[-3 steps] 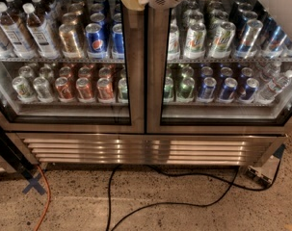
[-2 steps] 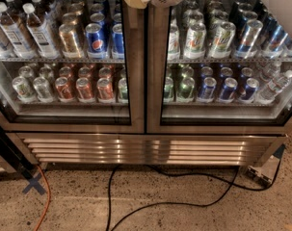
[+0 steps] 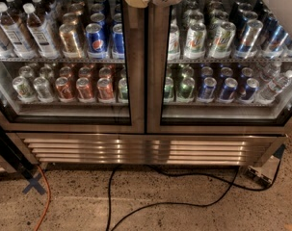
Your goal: Open left fridge door
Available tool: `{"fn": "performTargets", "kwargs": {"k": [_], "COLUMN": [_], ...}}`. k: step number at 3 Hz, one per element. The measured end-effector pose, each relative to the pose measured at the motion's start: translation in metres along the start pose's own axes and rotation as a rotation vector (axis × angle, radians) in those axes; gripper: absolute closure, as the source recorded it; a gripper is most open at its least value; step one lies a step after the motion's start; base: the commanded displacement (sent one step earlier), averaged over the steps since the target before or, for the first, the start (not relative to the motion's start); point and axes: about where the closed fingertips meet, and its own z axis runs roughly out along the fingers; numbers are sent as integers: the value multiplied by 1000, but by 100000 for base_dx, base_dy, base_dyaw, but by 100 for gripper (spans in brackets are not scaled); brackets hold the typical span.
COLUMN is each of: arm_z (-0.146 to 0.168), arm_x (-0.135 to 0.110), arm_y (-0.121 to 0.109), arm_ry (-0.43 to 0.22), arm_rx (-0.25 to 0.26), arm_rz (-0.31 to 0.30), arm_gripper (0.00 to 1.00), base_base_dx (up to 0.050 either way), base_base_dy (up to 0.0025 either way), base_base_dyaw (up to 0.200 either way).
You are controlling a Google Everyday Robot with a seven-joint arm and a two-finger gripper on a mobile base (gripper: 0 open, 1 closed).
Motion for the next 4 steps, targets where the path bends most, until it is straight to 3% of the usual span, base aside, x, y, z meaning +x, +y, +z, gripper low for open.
{"fn": "performTargets", "kwargs": {"k": [4], "arm_z": [-6], "arm_x": [-1], "arm_y": [0], "arm_ry": [-5], "arm_rx": [-23], "arm_rz": [-13], "arm_gripper": [100], "base_base_dx": [0], "base_base_dy": [0], "base_base_dyaw": [0]}}
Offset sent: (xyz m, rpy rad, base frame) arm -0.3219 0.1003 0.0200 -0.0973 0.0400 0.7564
